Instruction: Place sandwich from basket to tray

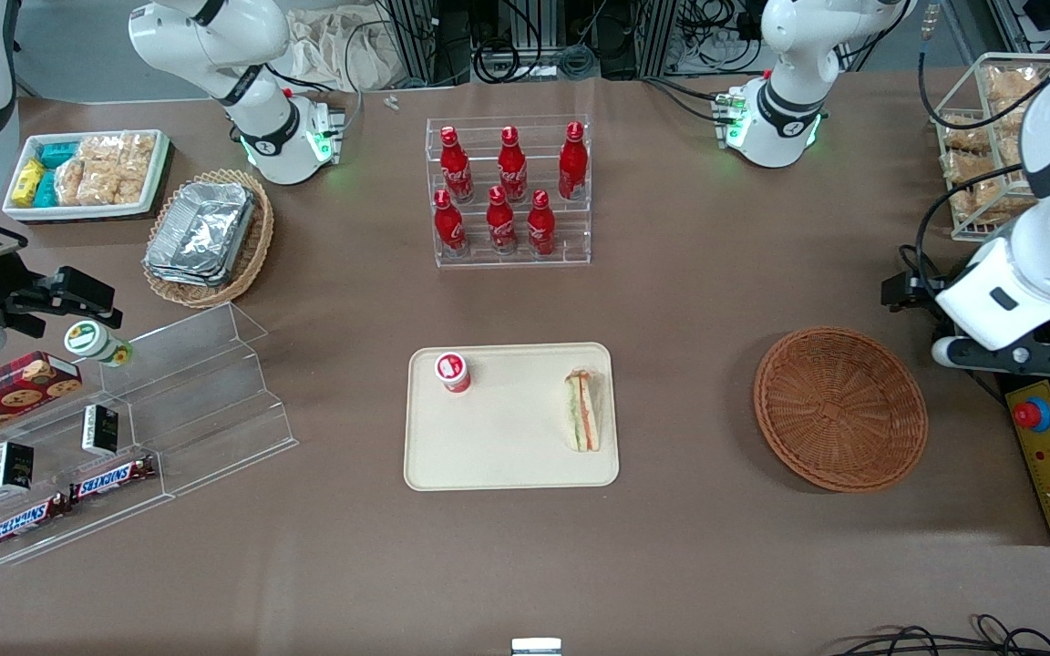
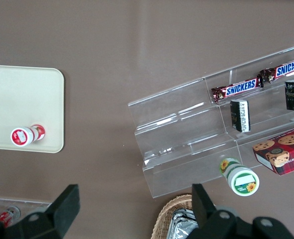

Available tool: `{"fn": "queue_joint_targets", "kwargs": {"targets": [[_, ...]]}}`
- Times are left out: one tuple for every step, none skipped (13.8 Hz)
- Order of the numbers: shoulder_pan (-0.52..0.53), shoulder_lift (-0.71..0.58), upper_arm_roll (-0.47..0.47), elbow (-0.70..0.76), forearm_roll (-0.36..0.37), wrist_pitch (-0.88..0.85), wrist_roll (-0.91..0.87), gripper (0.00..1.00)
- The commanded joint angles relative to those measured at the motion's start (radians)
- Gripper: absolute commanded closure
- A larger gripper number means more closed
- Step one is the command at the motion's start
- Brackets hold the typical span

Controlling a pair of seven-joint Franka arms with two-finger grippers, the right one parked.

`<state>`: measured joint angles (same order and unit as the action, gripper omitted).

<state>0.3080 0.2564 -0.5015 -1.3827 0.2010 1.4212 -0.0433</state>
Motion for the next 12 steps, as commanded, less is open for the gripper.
{"fn": "queue_joint_targets", "kwargs": {"targets": [[0.017,-0.022,-0.008,-0.015,-0.009,-0.002,0.007,0.00],[0.020,-0.025,-0.008,-0.013,-0.015,-0.002,0.007,0.00],[0.019,-0.023,-0.008,-0.013,-0.014,-0.001,0.003,0.00],[0.017,-0.023,-0.008,-0.013,-0.012,0.001,0.003,0.00],[0.020,-0.023,-0.008,-0.012,-0.014,0.001,0.003,0.00],[0.022,-0.025,-0.006,-0.012,-0.012,0.001,0.010,0.00],[0.022,-0.023,-0.006,-0.009,-0.011,0.001,0.010,0.00],[0.022,-0.022,-0.005,-0.009,-0.011,0.004,0.003,0.00],[0.020,-0.022,-0.005,-0.009,-0.011,0.013,0.003,0.00],[0.010,-0.022,0.015,-0.009,-0.012,0.016,0.006,0.00],[-0.018,-0.025,0.071,-0.009,-0.040,0.016,0.013,0.00],[-0.085,-0.028,0.157,-0.009,-0.079,0.018,0.019,0.00]]}}
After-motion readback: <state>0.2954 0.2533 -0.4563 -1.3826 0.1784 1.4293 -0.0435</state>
